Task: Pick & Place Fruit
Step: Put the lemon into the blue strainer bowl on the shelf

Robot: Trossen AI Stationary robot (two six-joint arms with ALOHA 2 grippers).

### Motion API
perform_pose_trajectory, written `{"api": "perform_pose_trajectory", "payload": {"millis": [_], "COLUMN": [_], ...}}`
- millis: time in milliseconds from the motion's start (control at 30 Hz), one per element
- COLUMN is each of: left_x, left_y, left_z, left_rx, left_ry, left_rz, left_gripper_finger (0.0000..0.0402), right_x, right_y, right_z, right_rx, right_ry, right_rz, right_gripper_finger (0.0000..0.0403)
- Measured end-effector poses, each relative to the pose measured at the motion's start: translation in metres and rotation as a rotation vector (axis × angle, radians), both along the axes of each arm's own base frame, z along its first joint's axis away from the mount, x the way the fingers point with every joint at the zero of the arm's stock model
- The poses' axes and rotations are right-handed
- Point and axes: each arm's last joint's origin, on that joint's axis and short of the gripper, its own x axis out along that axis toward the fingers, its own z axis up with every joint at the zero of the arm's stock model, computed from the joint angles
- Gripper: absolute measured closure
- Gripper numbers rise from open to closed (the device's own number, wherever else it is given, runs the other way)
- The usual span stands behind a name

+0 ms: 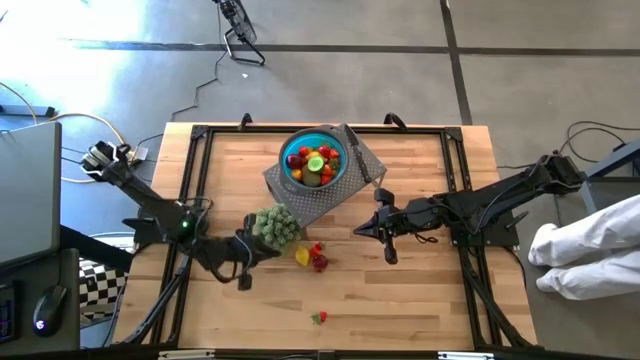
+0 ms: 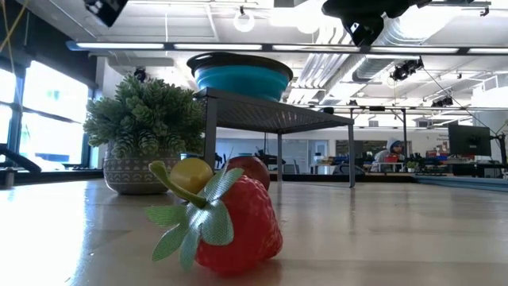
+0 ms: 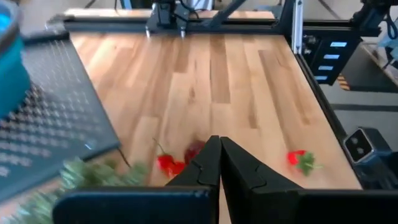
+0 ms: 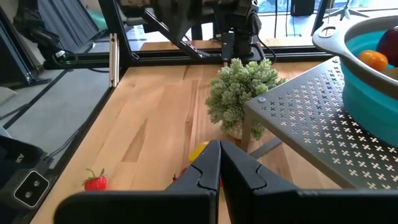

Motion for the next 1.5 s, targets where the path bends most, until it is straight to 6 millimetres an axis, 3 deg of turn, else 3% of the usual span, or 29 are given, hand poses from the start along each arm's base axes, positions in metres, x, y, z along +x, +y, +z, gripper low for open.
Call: {"api": "perform_pose_trajectory", "payload": {"millis": [333,600,800,1100,1333,1500], "left_x": [0.002,0.006,0.011,0.014,0.024,0.04], "left_y": [-0.028,-0.03,-0.032,-0.033,-0.04,-0.054], "left_z": [-0.025,-0.034,-0.029,-0.017,-0.036,-0.043], "left_rx": [-0.099,-0.093,-0.124,-0.253,-0.321,-0.363], "left_ry": [0.058,0.062,-0.032,-0.164,-0.183,-0.194], "left_rz": [0.068,0.118,0.188,0.29,0.41,0.462], "left_gripper_finger": [0.0397,0.0397,0.0397,0.0397,0.04,0.0401], "right_x": [-0.002,-0.036,-0.056,-0.084,-0.099,-0.104], "right_y": [0.0,-0.006,-0.009,-0.016,-0.021,-0.022], "right_z": [0.001,0.02,0.029,-0.006,-0.03,-0.035], "right_rx": [-0.015,-0.075,-0.176,-0.187,-0.134,-0.161], "right_ry": [-0.003,0.012,-0.007,-0.121,-0.371,-0.467], "right_rz": [0.014,0.002,0.099,0.136,0.131,0.122], "right_gripper_finger": [0.04,0.04,0.04,0.04,0.04,0.04]}}
